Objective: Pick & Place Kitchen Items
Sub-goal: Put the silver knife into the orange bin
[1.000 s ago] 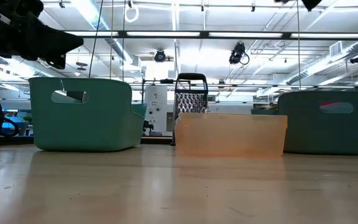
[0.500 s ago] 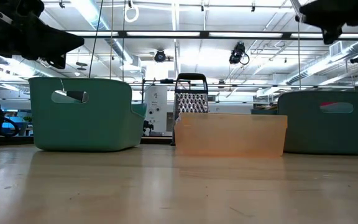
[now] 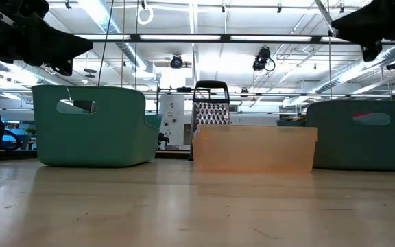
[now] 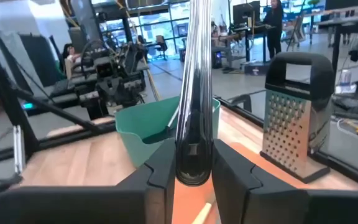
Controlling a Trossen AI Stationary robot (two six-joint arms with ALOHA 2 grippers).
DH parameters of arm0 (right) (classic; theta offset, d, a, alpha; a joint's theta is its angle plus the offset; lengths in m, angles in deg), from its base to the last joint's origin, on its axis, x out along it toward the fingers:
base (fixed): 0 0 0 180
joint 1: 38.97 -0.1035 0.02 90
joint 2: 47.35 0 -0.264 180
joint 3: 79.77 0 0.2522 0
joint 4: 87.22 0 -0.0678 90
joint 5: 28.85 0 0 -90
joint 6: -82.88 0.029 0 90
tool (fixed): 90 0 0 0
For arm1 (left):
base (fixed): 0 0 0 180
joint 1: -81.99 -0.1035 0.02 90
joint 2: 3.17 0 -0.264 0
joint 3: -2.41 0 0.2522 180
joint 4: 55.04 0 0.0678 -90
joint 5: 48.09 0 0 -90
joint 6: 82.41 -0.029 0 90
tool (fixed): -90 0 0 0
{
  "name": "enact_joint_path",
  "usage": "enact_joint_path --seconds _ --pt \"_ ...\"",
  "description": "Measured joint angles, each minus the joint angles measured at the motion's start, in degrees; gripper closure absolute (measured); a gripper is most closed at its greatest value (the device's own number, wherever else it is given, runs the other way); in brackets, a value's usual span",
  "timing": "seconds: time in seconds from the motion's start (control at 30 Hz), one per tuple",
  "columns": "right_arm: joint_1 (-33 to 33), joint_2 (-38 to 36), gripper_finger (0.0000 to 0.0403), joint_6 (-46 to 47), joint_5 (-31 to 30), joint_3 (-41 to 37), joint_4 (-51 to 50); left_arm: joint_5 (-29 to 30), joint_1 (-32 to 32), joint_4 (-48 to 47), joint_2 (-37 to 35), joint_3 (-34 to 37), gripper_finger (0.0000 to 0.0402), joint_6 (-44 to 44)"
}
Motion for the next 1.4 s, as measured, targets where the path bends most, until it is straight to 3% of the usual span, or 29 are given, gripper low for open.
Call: enact_joint_path --seconds 0.23,0.47,0.77,1.07,1.4 --pt "3.7 16.0 0.0324 10.7 4.9 8.3 -3.4 0.2 0.0 0.0 0.0 0.0 0.0386 -0.1" --pt "14.8 39.7 0.0324 30.2 20.0 26.0 -29.0 0.2 0.0 0.6 0.0 0.0 0.0392 -0.1" --pt "29.1 60.8 0.0324 29.6 37.3 43.4 -47.3 0.2 0.0 0.6 0.0 -0.1 0.0389 0.0" --pt "37.0 75.8 0.0324 27.3 45.5 46.6 -41.8 0.2 0.0 0.6 0.0 -0.1 0.0392 0.0" --pt "38.2 86.3 0.0324 30.3 49.7 46.6 -38.1 0.2 0.0 0.5 0.0 -0.1 0.039 0.1"
